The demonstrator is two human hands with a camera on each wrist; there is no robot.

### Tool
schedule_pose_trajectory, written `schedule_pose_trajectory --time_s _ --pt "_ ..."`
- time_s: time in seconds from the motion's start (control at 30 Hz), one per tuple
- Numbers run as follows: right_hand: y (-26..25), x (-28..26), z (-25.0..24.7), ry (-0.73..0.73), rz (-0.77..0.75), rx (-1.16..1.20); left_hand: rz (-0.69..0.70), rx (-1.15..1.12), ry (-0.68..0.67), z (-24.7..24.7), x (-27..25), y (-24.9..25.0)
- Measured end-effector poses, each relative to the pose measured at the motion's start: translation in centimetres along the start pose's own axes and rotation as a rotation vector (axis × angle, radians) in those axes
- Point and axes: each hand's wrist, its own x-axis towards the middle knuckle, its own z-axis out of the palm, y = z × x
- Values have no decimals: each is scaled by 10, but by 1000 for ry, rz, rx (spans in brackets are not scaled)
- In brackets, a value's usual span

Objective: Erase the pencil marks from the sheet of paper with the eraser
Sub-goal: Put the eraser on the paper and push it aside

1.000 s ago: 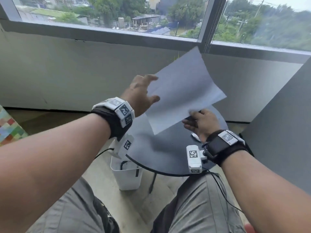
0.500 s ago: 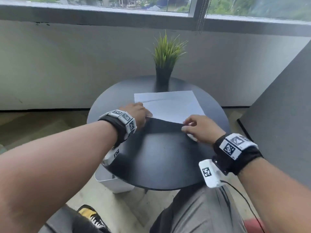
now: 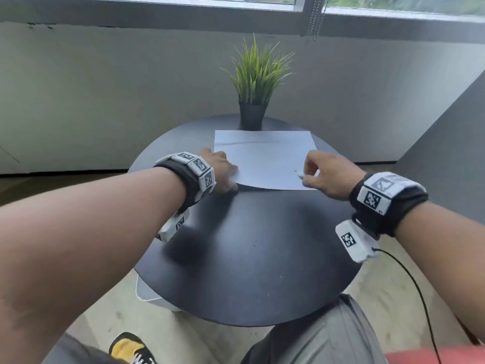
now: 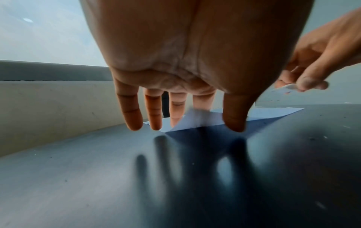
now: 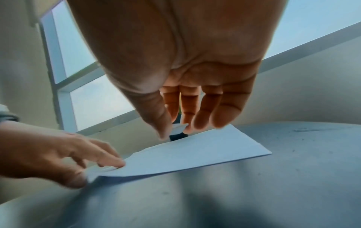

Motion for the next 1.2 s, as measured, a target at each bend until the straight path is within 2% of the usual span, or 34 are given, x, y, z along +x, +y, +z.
schedule_pose_trajectory --time_s 0.13,0.23,0.33,0.43,0.5,0.57,0.67,0.73,0.77,0.83,0.87,0.9,0.93,0.97,1.0,1.07,1.1,1.13,1.2 --pt "5 31 7 57 79 -37 -19 8 -55 -1 4 2" --pt "5 43 18 38 90 -46 -56 -24 -88 4 11 -4" --pt "-5 38 17 39 55 -15 -94 -72 -109 9 15 -11" --pt "-27 12 13 25 -80 -7 -132 -221 -81 12 8 -16" --pt "-43 -16 21 -87 -215 -109 -145 -304 -33 15 -3 -21" --pt "-56 -47 37 -268 -287 -239 -182 -328 0 22 -18 -29" --pt "-72 -84 49 -503 -374 -333 -235 -289 -64 42 -51 -32" --pt "-80 -84 40 -554 -513 -147 -132 -269 -109 57 -80 -19" --pt "-82 -77 34 -501 -531 -47 -25 -258 -134 63 -94 -10" --pt "-78 -54 28 -329 -408 -27 255 -262 -161 65 -119 7" --pt "-76 -47 30 -293 -337 -106 364 -303 -143 64 -127 11" --pt "-76 -45 38 -308 -306 -222 417 -357 -95 62 -132 12" --pt "-81 -50 47 -357 -338 -319 405 -414 -29 62 -132 9" --pt "-90 -63 54 -413 -422 -393 331 -466 42 64 -130 2" --pt "-100 -77 58 -461 -535 -388 227 -482 85 68 -126 -5" --pt "-108 -93 52 -513 -676 -213 80 -354 47 77 -122 -14" --pt "-105 -91 46 -467 -632 -89 96 -288 5 80 -124 -14" --pt "-97 -82 40 -389 -516 -18 185 -257 -22 84 -127 -12" --pt "-76 -66 35 -287 -192 -66 443 -343 0 82 -138 -3"
